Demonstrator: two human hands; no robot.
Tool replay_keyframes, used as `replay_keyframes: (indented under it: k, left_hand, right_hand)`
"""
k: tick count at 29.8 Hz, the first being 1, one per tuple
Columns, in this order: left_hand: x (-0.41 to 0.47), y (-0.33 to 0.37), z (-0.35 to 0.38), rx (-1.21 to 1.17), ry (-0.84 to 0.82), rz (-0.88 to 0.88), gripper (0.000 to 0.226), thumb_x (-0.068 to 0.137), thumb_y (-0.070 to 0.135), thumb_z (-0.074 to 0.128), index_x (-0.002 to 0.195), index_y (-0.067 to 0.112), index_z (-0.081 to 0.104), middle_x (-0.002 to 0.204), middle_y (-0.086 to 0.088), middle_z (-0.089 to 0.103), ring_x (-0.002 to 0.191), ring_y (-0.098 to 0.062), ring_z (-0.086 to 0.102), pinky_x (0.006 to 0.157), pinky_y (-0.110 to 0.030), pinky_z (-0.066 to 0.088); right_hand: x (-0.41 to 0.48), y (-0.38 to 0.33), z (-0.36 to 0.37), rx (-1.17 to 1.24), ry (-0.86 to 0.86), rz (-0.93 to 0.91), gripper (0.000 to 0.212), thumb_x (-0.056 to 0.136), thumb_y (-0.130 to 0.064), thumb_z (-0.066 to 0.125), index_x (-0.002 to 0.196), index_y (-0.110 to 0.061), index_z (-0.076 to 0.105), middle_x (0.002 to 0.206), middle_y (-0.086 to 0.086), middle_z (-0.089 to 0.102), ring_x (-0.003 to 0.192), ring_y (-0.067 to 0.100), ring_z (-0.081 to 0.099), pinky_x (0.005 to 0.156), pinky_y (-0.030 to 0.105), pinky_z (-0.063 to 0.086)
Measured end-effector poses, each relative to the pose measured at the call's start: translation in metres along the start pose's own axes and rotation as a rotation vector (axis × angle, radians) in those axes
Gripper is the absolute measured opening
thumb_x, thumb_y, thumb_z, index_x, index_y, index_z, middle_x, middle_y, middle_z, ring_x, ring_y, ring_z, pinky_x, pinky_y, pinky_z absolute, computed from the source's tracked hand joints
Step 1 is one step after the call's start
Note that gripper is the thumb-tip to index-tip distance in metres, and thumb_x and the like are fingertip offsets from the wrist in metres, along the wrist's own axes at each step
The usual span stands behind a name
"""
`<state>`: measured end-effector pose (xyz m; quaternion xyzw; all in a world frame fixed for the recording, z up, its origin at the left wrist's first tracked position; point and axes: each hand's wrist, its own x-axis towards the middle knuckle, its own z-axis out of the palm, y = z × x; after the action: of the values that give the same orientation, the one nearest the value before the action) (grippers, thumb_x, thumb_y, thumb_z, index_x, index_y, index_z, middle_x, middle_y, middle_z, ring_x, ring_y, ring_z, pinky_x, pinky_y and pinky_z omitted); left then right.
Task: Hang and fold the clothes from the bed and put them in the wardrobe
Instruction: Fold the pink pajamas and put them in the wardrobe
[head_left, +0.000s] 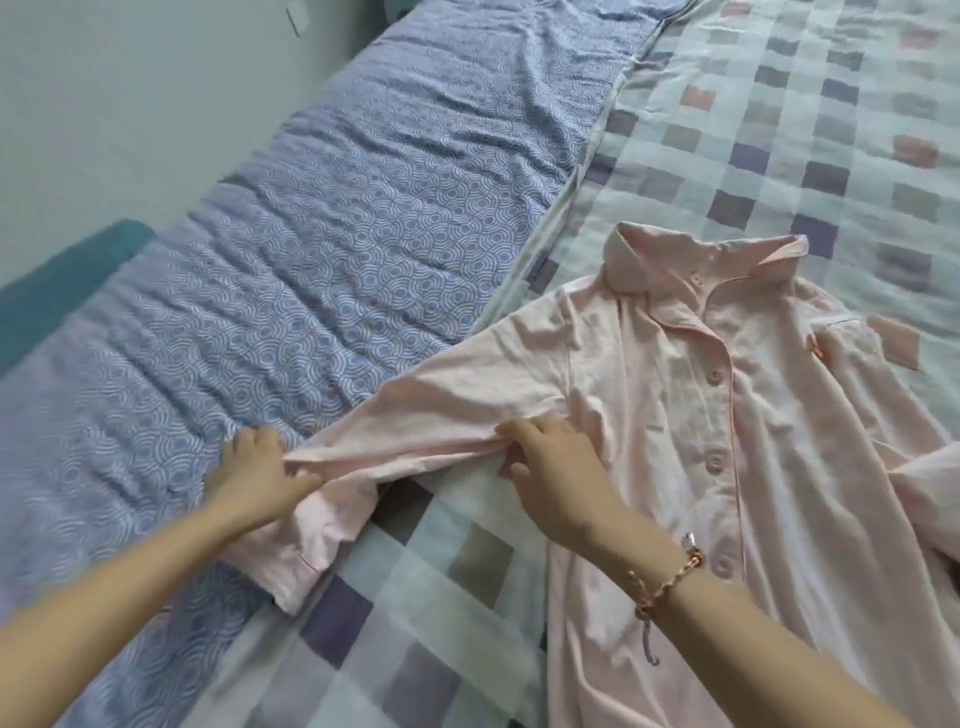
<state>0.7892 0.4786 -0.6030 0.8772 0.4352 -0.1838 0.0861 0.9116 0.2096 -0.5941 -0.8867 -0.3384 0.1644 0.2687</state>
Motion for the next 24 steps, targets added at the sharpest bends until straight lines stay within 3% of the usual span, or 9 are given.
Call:
replay_keyframes:
  k: [3,5,8,12,16,18,20,22,24]
  left_hand:
    - [-0.005,-0.021,0.001,-0.264,-0.218,-0.238,0.084,0.074,0.053,0.07,0.126,-0.008,0.046,0.12,-0.022,0.051,0.106,-0.034,0.054,0.079,-0.032,0.044]
    - [-0.009,-0.028,0.001,-0.498,-0.341,-0.309,0.07,0.071,0.047,0.075,0.109,-0.009,0.059,0.093,-0.018,0.06,0.074,-0.026,0.058,0.056,-0.026,0.04]
    - [-0.025,-0.053,-0.004,-0.44,-0.453,-0.389,0.041,0.084,0.042,0.065,0.073,0.004,0.054,0.052,-0.008,0.048,0.04,-0.016,0.039,0.04,-0.015,0.03]
    - [-0.036,-0.062,0.002,-0.704,-0.64,-0.533,0.046,0.091,0.045,0.054,0.06,0.011,0.05,0.039,0.001,0.048,0.035,-0.009,0.044,0.035,-0.013,0.036]
    - [-0.031,-0.049,0.023,-0.966,-0.332,-0.565,0.04,0.093,0.031,0.052,0.06,0.008,0.054,0.036,-0.001,0.048,0.027,-0.012,0.044,0.034,-0.011,0.032]
    - [-0.032,-0.054,0.031,-0.896,-0.07,-0.501,0.033,0.088,0.023,0.053,0.07,-0.003,0.063,0.06,-0.016,0.065,0.055,-0.028,0.064,0.051,-0.031,0.051]
    - [-0.035,-0.059,0.02,-0.9,0.132,-0.428,0.03,0.086,0.018,0.053,0.068,-0.004,0.062,0.074,-0.019,0.067,0.075,-0.035,0.063,0.067,-0.037,0.049]
    - [-0.029,-0.071,-0.008,-1.199,0.244,-0.368,0.023,0.086,0.012,0.053,0.065,0.005,0.06,0.061,-0.007,0.065,0.068,-0.027,0.061,0.063,-0.03,0.047]
    - [-0.022,-0.09,-0.044,-1.571,0.248,-0.344,0.021,0.086,0.007,0.046,0.068,0.01,0.056,0.045,0.007,0.059,0.052,-0.01,0.057,0.049,-0.019,0.048]
  right_hand:
    - [0.006,-0.012,0.013,-0.102,0.02,-0.007,0.049,0.076,0.003,0.055,0.122,-0.014,0.057,0.115,0.012,0.058,0.103,0.037,0.054,0.085,0.039,0.039]
    - [0.008,-0.011,0.016,-0.147,0.054,-0.003,0.048,0.067,0.01,0.059,0.11,-0.01,0.064,0.101,0.015,0.063,0.088,0.04,0.058,0.073,0.039,0.042]
    - [0.017,-0.025,0.023,-0.163,0.069,-0.009,0.043,0.064,0.012,0.06,0.102,-0.007,0.066,0.092,0.016,0.063,0.084,0.04,0.058,0.07,0.043,0.046]
    - [0.03,-0.05,0.039,-0.174,0.055,-0.053,0.035,0.069,0.009,0.063,0.1,-0.006,0.067,0.094,0.017,0.063,0.087,0.041,0.058,0.075,0.043,0.046]
    - [0.036,-0.065,0.046,-0.156,0.001,-0.038,0.031,0.084,-0.002,0.053,0.113,-0.009,0.062,0.112,0.013,0.058,0.103,0.034,0.05,0.087,0.039,0.036]
    - [0.036,-0.07,0.049,-0.168,0.008,-0.039,0.031,0.082,0.0,0.053,0.11,-0.008,0.063,0.111,0.013,0.059,0.101,0.034,0.051,0.086,0.039,0.036]
    - [0.034,-0.071,0.047,-0.153,0.064,-0.014,0.034,0.076,0.006,0.056,0.107,-0.005,0.064,0.107,0.016,0.06,0.098,0.038,0.052,0.084,0.041,0.037]
    - [0.034,-0.071,0.043,-0.15,0.117,0.005,0.042,0.071,0.005,0.059,0.112,-0.004,0.061,0.114,0.018,0.055,0.103,0.041,0.05,0.088,0.044,0.037]
    - [0.034,-0.072,0.038,-0.188,0.056,0.055,0.059,0.073,-0.014,0.061,0.13,-0.011,0.047,0.137,0.014,0.039,0.125,0.036,0.037,0.102,0.043,0.026]
